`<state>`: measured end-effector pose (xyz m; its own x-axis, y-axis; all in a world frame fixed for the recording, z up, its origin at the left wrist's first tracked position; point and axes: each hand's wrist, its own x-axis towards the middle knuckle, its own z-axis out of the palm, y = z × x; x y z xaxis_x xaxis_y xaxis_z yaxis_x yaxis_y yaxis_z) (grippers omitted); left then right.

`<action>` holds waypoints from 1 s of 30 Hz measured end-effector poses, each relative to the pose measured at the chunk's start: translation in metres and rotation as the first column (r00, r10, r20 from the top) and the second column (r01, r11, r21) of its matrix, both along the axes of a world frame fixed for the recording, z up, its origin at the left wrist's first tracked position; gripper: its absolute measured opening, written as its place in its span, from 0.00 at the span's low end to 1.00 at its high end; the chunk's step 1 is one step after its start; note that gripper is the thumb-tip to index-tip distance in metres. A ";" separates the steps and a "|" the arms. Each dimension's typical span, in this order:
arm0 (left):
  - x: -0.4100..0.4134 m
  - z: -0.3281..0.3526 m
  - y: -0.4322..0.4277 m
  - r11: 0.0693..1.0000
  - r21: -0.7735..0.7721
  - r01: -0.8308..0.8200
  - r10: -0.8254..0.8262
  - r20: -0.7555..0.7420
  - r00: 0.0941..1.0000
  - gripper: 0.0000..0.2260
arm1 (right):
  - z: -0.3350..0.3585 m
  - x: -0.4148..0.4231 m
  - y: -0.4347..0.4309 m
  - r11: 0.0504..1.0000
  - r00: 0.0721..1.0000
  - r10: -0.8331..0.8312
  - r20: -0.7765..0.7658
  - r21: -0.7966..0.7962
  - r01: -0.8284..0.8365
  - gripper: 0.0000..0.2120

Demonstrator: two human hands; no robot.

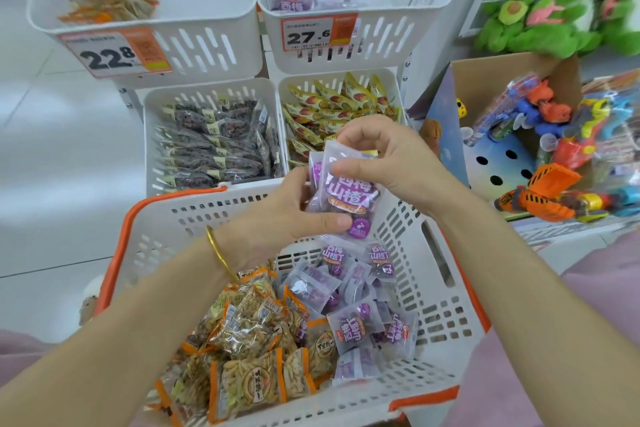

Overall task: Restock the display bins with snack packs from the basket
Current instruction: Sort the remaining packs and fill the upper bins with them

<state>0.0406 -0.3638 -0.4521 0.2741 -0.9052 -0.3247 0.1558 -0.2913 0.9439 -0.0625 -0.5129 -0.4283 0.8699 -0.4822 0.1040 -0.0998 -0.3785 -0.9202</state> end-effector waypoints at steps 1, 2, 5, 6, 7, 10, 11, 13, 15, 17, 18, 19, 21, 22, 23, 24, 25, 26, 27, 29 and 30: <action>0.001 0.001 0.000 1.000 -0.011 -0.008 0.008 -0.012 1.000 0.33 | 0.001 0.000 -0.002 1.000 1.000 -0.005 0.001 0.023 0.005 0.10; 0.003 0.002 -0.001 1.000 -0.020 -0.010 0.010 -0.028 1.000 0.32 | 0.001 0.000 -0.004 0.999 1.000 -0.018 0.006 0.040 0.018 0.09; 0.008 0.006 -0.001 0.998 -0.070 -0.001 -0.006 -0.097 0.995 0.26 | -0.002 -0.006 -0.011 0.992 0.998 -0.046 0.030 0.115 0.042 0.07; 0.010 0.006 -0.001 0.996 -0.091 0.005 -0.017 -0.123 0.992 0.23 | -0.003 -0.007 -0.011 0.988 0.998 -0.047 0.041 0.147 0.041 0.05; 0.012 0.007 -0.001 0.994 -0.106 0.011 -0.027 -0.146 0.989 0.21 | -0.004 -0.008 -0.011 0.984 0.997 -0.053 0.048 0.173 0.044 0.05; 0.018 0.009 0.001 0.993 -0.116 -0.014 -0.007 -0.177 0.984 0.19 | -0.008 -0.012 -0.013 0.972 0.997 -0.060 0.043 0.231 0.048 0.05; 0.020 0.008 0.001 0.994 -0.106 -0.018 -0.001 -0.173 0.985 0.20 | -0.009 -0.013 -0.013 0.966 0.998 -0.052 0.032 0.255 0.042 0.05; 0.026 0.006 0.003 0.996 -0.086 -0.013 -0.004 -0.195 0.981 0.23 | -0.013 -0.016 -0.013 0.937 0.999 -0.046 0.030 0.347 0.033 0.06; 0.028 0.004 0.005 0.997 -0.067 -0.038 0.020 -0.247 0.969 0.22 | -0.015 -0.020 -0.014 0.879 0.996 -0.066 0.063 0.476 0.028 0.06; 0.030 0.003 0.006 0.992 -0.027 -0.120 0.109 -0.266 0.958 0.19 | -0.016 -0.024 -0.018 0.863 0.995 -0.074 0.068 0.504 0.030 0.06; 0.030 0.002 0.006 0.986 -0.002 -0.168 0.164 -0.205 0.965 0.18 | -0.016 -0.027 -0.020 0.890 0.997 -0.061 0.047 0.454 0.033 0.06; 0.031 0.002 0.005 0.977 0.020 -0.212 0.213 -0.088 0.973 0.16 | -0.014 -0.029 -0.021 0.925 0.999 -0.039 0.019 0.379 0.029 0.05; 0.034 0.001 0.004 0.960 0.044 -0.277 0.265 0.182 0.947 0.13 | -0.010 -0.029 -0.021 0.967 1.000 0.005 -0.027 0.256 0.002 0.05; 0.034 0.000 0.004 0.960 0.038 -0.279 0.258 0.278 0.925 0.13 | -0.007 -0.028 -0.019 0.975 0.999 0.026 -0.037 0.221 -0.017 0.05; 0.034 0.002 0.004 0.964 0.029 -0.264 0.238 0.354 0.905 0.12 | -0.004 -0.025 -0.015 0.982 0.998 0.051 -0.044 0.186 -0.042 0.05; 0.032 0.003 0.004 0.968 0.011 -0.251 0.224 0.419 0.880 0.12 | -0.001 -0.022 -0.011 0.988 0.996 0.078 -0.051 0.136 -0.070 0.05; 0.030 0.006 0.003 0.970 -0.002 -0.241 0.214 0.466 0.858 0.11 | 0.001 -0.019 -0.007 0.992 0.992 0.107 -0.061 0.075 -0.102 0.04; 0.027 0.008 0.002 0.973 -0.022 -0.230 0.212 0.483 0.849 0.12 | 0.001 -0.015 -0.003 0.991 0.989 0.132 -0.073 0.032 -0.130 0.04; 0.024 0.012 0.001 0.975 -0.033 -0.218 0.207 0.477 0.854 0.12 | 0.000 -0.012 0.000 0.988 0.985 0.152 -0.080 0.014 -0.152 0.04; 0.018 0.016 -0.001 0.976 -0.037 -0.214 0.209 0.425 0.881 0.14 | -0.004 -0.007 0.005 0.986 0.987 0.155 -0.052 0.062 -0.152 0.04; 0.018 0.016 0.000 0.975 -0.032 -0.220 0.217 0.361 0.907 0.16 | -0.006 -0.007 0.006 0.987 0.991 0.134 -0.025 0.091 -0.131 0.05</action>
